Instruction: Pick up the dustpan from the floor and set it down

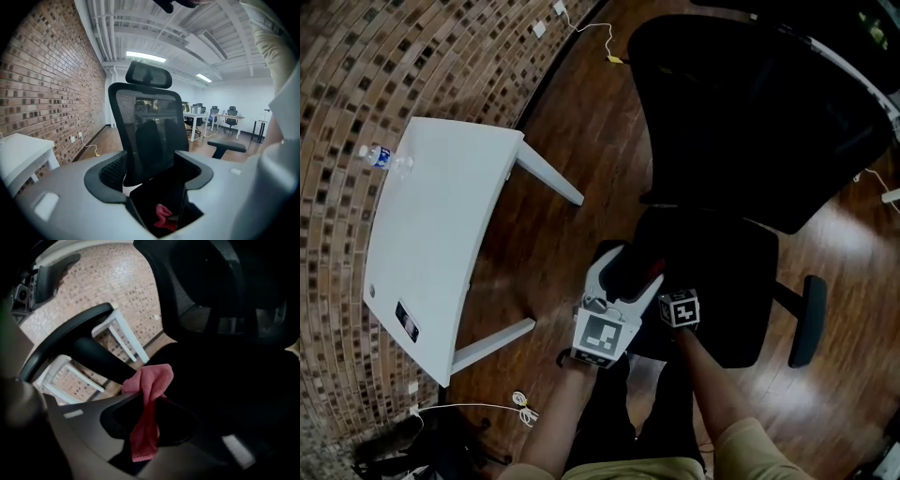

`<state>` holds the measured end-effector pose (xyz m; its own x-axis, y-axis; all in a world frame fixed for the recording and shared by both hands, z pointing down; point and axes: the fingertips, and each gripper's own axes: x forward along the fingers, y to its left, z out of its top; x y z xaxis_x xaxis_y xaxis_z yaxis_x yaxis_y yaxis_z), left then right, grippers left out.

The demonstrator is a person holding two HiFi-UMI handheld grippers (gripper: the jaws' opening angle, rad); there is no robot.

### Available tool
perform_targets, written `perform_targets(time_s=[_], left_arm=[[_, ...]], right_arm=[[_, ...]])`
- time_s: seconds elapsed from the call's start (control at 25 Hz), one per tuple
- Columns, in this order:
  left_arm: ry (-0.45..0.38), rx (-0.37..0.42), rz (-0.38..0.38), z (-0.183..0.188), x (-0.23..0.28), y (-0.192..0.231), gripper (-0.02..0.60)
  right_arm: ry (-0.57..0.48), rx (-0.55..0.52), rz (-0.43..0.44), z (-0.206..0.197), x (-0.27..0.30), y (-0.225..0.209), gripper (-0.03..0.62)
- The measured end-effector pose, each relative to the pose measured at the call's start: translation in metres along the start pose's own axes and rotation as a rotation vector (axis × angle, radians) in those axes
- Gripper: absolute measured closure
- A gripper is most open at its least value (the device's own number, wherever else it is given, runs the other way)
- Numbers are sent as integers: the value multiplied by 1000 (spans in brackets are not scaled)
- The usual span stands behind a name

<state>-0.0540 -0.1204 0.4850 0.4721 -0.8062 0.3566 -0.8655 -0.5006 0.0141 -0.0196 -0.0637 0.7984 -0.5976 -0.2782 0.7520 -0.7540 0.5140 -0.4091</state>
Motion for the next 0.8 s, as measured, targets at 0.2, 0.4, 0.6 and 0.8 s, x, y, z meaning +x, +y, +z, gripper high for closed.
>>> perform_targets(time_s=[0.2, 0.4, 0.6, 0.8], left_arm=[[-23, -33, -31, -2, 13, -18, 298], [-38, -44, -98, 2, 41, -58, 298], [-47, -36, -107, 8, 47, -73, 303], [-28, -62, -6, 8, 9, -39, 310]], right_arm=[[85, 59, -251, -47, -69, -110, 505], [115, 89, -521, -83, -164, -209, 507], [103, 172, -616, -93, -194, -226, 508], [-26, 266, -386, -63, -135, -142, 507]])
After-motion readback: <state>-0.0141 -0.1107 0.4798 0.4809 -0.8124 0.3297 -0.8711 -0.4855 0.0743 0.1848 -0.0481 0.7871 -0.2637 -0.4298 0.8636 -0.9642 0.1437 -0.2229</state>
